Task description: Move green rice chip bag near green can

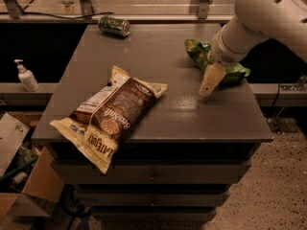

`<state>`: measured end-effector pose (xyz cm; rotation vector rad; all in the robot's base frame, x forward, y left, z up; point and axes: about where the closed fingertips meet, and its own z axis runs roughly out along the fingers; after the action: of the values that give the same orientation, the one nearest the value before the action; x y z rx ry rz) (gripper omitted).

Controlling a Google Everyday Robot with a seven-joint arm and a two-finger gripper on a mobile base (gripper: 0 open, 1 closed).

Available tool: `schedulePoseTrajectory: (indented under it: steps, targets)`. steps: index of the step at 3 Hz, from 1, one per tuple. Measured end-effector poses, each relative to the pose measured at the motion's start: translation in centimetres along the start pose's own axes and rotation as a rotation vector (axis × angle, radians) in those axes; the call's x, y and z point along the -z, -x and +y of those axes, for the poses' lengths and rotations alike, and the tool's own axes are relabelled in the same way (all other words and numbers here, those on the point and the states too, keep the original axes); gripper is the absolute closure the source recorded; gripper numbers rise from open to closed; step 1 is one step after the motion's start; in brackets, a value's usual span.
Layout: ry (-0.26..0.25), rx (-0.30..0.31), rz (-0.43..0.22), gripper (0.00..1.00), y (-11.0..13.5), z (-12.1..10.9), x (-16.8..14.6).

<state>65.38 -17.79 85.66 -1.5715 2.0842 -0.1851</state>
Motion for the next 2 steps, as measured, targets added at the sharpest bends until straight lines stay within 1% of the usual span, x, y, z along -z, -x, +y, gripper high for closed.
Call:
schedulePoseTrajectory:
  steps: [1,2]
  targets:
    - [-0.001,-0.016,0.013,0.14,-1.56,-1.23,-1.78]
    - [-0.002,-0.030,0.007,0.36,-2.26,-1.99,-2.67]
